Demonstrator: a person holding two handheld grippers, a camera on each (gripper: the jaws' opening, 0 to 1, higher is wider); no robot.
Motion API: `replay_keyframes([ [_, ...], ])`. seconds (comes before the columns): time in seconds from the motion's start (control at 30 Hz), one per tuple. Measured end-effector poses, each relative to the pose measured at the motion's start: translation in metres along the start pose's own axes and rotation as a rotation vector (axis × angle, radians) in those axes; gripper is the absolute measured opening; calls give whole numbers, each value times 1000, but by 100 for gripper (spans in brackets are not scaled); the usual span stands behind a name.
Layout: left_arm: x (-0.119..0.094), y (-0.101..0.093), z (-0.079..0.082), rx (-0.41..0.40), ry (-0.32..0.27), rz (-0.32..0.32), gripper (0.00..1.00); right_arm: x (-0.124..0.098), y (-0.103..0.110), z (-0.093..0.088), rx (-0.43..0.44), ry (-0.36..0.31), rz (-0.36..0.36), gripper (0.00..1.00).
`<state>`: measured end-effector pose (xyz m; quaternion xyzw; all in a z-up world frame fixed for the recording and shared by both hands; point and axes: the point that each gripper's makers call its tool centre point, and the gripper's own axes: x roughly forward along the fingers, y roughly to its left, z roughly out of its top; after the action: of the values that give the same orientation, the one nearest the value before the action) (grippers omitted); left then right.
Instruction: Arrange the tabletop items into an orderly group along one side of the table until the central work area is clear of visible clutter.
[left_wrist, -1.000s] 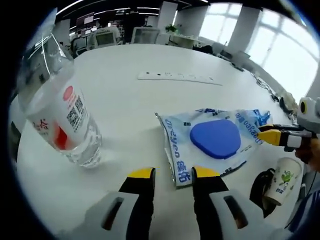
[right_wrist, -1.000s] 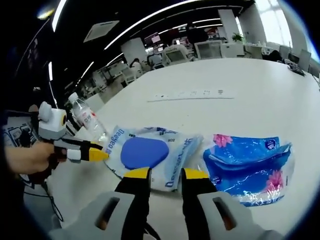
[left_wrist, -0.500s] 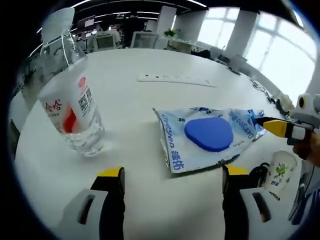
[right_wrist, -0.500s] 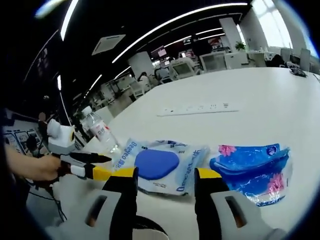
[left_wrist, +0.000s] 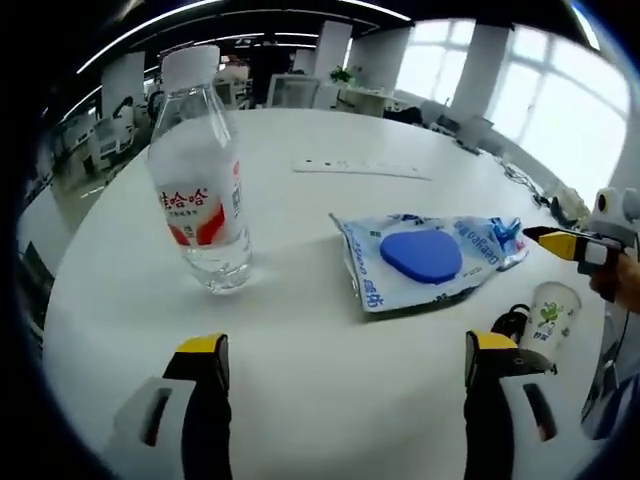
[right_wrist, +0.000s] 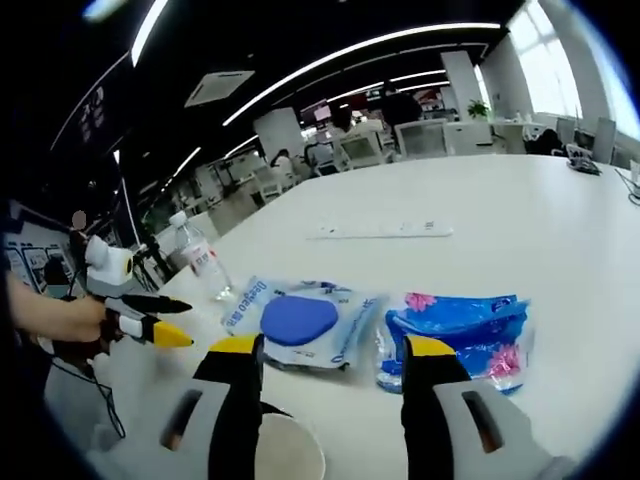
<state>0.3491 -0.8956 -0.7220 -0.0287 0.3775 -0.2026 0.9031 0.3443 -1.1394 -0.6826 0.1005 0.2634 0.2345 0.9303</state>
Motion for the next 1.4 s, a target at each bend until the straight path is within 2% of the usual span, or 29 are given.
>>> replay_keyframes([
  [0.1, -9, 4, -4, 9, 18, 5, 99, -10, 4, 0, -11, 1, 7, 54],
  [0.37, -38, 14, 0, 6, -28, 30, 99, -36, 2, -4, -9, -1, -9, 55],
  [0.57, -54, 18, -6, -1, -24, 38, 98, -57, 5, -6, -10, -9, -23, 55],
  [0.93, -77, 19, -15, -45, -43, 25, 97, -89, 1, -11, 19, -33, -60, 55],
  [1.13, -88, 16, -18, -85, -57, 1, 96, -105, -1, -22, 40, -32, -82, 55],
  [1.4, -99, 18, -11, -76, -88, 7, 94, -108, 6, -37, 60, -13, -86, 54],
])
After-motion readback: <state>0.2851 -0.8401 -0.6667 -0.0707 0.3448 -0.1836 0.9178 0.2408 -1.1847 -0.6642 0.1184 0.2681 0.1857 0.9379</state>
